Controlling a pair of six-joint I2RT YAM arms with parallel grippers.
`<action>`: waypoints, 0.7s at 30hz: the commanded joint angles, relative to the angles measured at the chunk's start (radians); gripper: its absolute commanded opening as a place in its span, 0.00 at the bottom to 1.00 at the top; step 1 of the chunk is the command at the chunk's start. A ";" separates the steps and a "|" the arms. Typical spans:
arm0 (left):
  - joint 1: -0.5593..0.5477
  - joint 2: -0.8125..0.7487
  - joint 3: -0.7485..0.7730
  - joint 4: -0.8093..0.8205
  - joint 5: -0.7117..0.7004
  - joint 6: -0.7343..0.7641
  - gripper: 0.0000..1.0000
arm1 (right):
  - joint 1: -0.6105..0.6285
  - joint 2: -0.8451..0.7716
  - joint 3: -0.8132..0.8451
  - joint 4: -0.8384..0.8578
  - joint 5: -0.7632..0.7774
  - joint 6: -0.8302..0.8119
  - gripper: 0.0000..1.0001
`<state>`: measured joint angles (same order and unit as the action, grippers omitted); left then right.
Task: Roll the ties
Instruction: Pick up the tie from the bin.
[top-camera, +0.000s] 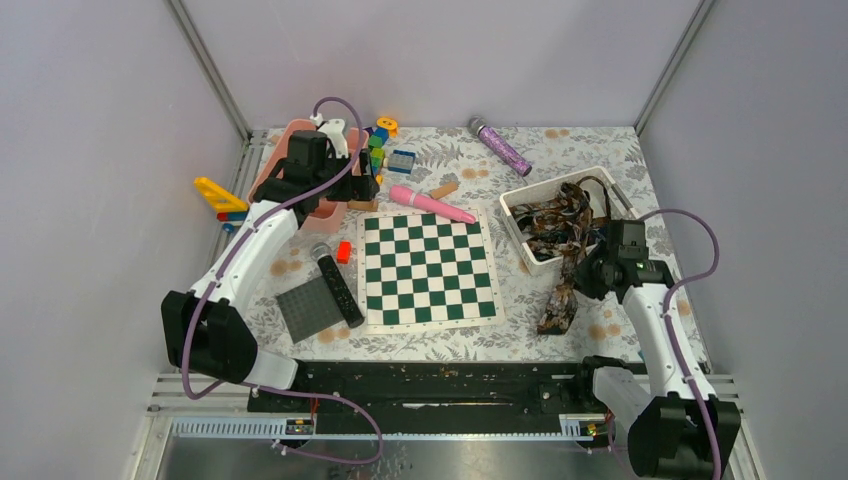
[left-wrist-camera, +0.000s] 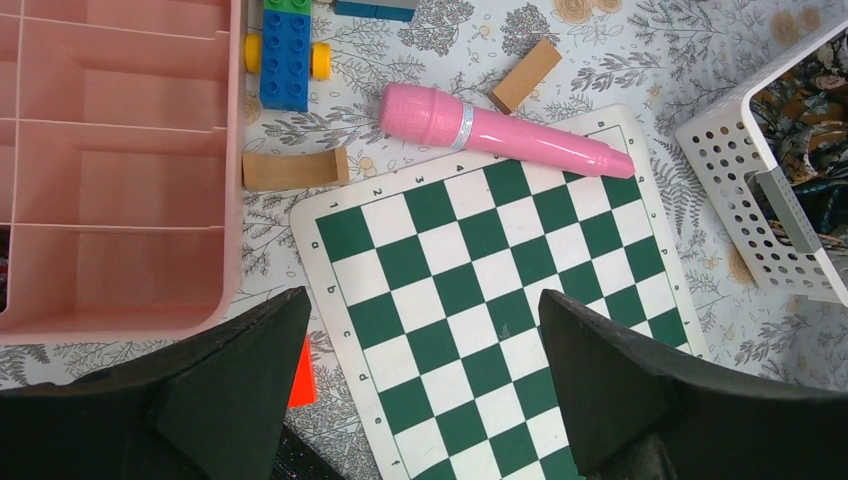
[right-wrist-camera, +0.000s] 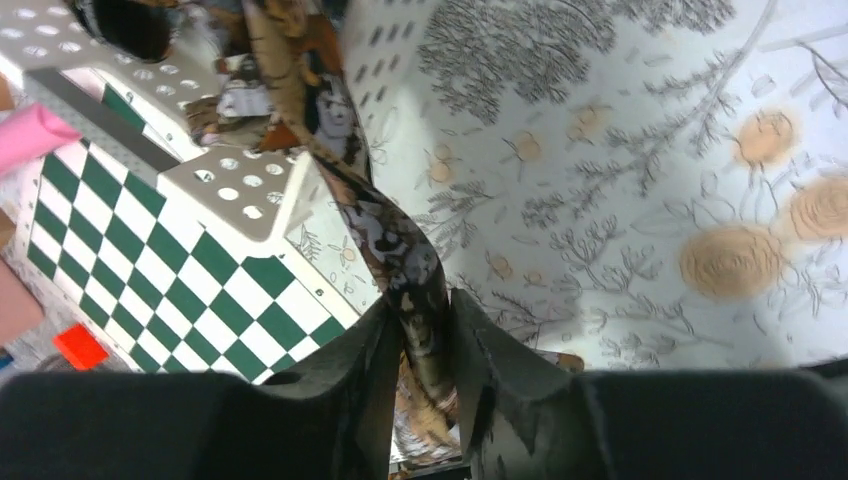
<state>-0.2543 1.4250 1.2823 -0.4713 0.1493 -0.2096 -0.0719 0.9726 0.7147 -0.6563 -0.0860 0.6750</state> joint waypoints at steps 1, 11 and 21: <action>-0.003 0.008 0.031 0.025 0.025 0.007 0.89 | 0.003 -0.033 0.025 -0.133 0.123 0.062 0.48; -0.002 0.009 0.030 0.025 0.044 0.003 0.89 | -0.007 0.146 0.271 0.006 0.186 0.036 0.81; -0.003 0.008 0.031 0.025 0.051 0.003 0.89 | -0.055 0.359 0.339 0.054 0.137 -0.019 0.84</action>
<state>-0.2543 1.4353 1.2823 -0.4774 0.1776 -0.2100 -0.1066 1.2915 1.0149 -0.6338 0.0612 0.6933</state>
